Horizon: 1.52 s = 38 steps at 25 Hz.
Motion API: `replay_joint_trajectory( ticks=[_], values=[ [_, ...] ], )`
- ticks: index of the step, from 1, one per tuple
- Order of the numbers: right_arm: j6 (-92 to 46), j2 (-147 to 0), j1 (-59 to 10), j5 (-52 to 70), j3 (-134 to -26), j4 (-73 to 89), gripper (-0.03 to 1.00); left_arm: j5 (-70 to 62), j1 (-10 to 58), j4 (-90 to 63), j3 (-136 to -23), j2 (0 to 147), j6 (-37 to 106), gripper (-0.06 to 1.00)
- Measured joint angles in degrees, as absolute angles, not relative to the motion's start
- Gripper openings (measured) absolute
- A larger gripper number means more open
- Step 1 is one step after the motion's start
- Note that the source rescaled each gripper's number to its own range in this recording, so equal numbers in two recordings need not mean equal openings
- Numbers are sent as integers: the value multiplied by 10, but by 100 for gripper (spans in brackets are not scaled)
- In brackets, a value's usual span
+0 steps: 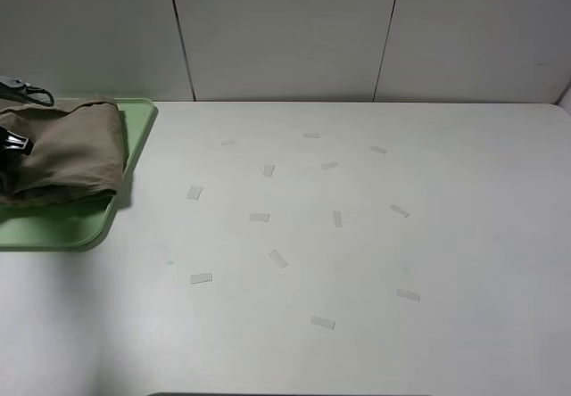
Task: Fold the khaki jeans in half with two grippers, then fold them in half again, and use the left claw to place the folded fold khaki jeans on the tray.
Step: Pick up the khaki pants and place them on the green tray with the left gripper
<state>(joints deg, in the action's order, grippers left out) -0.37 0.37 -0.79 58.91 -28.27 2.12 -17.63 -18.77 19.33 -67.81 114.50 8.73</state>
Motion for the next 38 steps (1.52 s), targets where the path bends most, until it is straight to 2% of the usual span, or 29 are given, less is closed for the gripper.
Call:
replay_joint_trajectory(
  ticks=[17, 19, 20, 22, 24, 25, 29, 38],
  values=[
    [-4, 4, -8, 589, -283, 21, 100, -122, -188, 222, -678, 1162, 131, 14],
    [-4, 4, -8, 589, -283, 21, 100, -120, -188, 224, -678, 1163, 132, 23],
    [-3, 4, -8, 589, -283, 21, 100, -116, -189, 226, -678, 1163, 132, 36],
    [-3, 4, -8, 589, -283, 21, 100, -104, -192, 226, -678, 1163, 132, 71],
    [-3, 4, -8, 589, -283, 21, 100, -78, -197, 226, -678, 1163, 129, 88],
    [-3, 4, -8, 589, -283, 21, 100, -69, -198, 226, -678, 1163, 129, 92],
    [-3, 4, -8, 589, -283, 21, 100, -53, -199, 225, -678, 1164, 129, 99],
    [-3, 4, -8, 589, -283, 21, 100, -117, -199, 188, -678, 1154, 121, 100]
  ],
)
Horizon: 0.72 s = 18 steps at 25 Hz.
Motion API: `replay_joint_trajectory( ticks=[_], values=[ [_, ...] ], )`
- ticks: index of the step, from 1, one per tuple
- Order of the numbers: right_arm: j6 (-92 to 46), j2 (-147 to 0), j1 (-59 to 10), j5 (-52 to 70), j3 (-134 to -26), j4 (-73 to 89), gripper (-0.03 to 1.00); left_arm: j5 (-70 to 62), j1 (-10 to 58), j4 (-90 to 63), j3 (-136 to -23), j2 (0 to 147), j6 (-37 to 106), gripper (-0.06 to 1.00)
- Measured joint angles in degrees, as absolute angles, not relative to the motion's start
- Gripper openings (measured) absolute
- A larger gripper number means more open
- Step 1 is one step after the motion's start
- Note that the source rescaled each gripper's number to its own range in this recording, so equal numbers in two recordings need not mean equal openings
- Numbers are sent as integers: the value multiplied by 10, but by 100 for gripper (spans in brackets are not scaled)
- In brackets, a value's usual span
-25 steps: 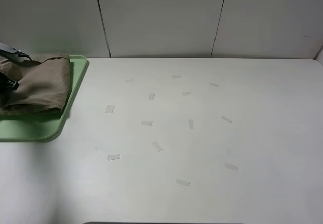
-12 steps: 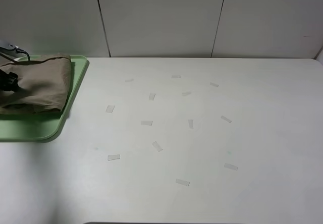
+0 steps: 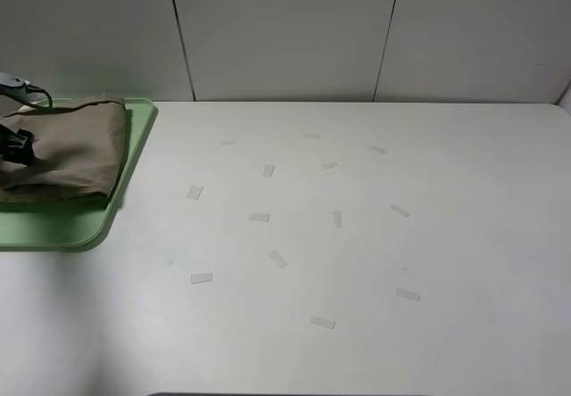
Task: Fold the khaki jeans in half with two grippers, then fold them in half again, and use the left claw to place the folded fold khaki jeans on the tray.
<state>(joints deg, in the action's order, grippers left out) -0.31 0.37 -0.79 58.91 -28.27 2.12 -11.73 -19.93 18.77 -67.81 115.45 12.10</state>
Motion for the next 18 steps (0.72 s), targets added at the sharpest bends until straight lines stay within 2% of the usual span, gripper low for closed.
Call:
replay_joint_trajectory(
  ticks=[9, 18],
  values=[
    [-3, 4, -8, 589, -283, 21, 100, -232, -199, 111, -678, 1076, 95, 100],
    [-3, 4, -8, 589, -283, 21, 100, -442, -199, 6, -678, 989, 90, 100]
  ],
)
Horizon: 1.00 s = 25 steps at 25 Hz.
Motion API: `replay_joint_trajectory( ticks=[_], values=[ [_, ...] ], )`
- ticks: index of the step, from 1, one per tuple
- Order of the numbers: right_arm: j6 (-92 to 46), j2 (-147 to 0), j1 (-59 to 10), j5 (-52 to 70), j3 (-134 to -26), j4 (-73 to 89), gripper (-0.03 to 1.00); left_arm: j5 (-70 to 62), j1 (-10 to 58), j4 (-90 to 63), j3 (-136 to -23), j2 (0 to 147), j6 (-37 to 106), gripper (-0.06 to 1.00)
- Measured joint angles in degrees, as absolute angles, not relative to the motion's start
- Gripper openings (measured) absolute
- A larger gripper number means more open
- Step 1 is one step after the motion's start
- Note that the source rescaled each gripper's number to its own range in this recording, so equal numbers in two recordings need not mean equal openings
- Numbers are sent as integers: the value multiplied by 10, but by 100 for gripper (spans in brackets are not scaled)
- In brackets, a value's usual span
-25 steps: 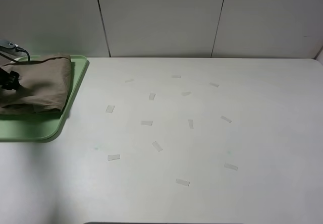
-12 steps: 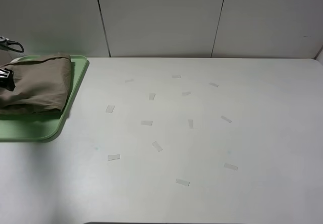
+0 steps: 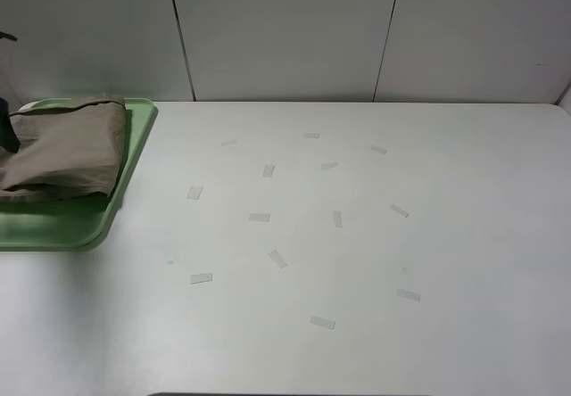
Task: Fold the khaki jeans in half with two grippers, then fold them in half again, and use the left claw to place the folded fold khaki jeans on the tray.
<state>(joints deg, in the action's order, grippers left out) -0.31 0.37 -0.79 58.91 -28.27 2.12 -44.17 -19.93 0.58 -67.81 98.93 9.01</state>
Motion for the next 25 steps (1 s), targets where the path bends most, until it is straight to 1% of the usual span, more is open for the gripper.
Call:
replay_joint_trajectory(
  ticks=[6, 9, 15, 21, 25],
  values=[
    [-3, 4, -8, 589, -283, 21, 100, -548, -199, 0, -676, 927, 89, 100],
    [-3, 4, -8, 589, -283, 21, 100, -558, -199, -25, -655, 884, 88, 100],
    [-3, 4, -8, 589, -283, 21, 100, -562, -199, -42, -567, 761, 88, 100],
    [0, 4, -8, 589, -283, 21, 100, -572, -156, -42, -482, 607, 87, 100],
    [-3, 4, -8, 589, -283, 21, 100, -597, -126, -42, -447, 515, 79, 100]
  ],
)
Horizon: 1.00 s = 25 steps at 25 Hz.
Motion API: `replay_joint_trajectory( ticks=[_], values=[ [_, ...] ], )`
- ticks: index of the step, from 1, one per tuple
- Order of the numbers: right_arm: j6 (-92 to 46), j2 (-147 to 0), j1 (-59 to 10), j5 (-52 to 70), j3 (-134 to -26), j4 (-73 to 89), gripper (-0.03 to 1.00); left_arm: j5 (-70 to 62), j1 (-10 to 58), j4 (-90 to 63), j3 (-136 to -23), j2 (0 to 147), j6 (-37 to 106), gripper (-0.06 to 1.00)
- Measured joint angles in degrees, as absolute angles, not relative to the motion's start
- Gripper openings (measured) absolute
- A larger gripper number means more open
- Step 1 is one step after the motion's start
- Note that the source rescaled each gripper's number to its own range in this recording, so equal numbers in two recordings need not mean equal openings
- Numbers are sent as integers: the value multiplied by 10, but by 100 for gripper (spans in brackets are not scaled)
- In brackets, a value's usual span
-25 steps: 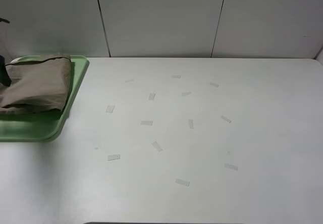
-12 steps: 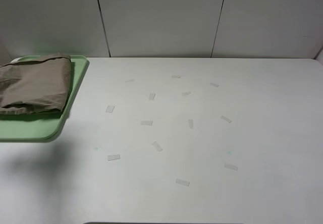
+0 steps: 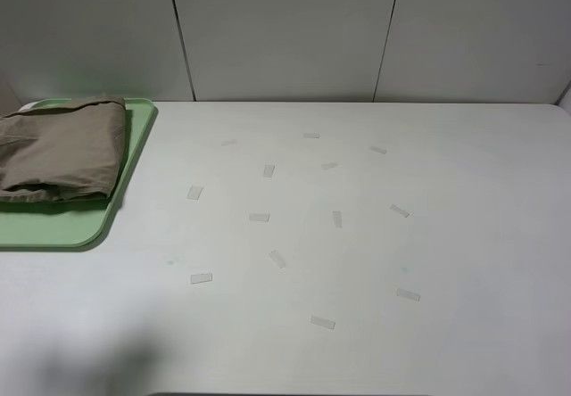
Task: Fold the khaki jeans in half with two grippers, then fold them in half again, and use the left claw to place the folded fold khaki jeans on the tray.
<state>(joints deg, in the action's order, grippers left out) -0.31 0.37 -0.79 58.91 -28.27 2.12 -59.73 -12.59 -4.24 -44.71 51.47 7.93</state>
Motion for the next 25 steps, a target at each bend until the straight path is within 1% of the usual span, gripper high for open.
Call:
replay_joint_trajectory(
  ticks=[8, 17, 25],
  values=[
    [-3, 4, -8, 589, -283, 21, 100, -661, -114, -45, -439, 359, 40, 100],
    [-3, 4, -8, 589, -283, 21, 100, -667, -25, -90, -437, 200, 26, 100],
    [-3, 4, -8, 589, -283, 21, 100, -666, -20, -89, -436, 78, 26, 100]
  ],
)
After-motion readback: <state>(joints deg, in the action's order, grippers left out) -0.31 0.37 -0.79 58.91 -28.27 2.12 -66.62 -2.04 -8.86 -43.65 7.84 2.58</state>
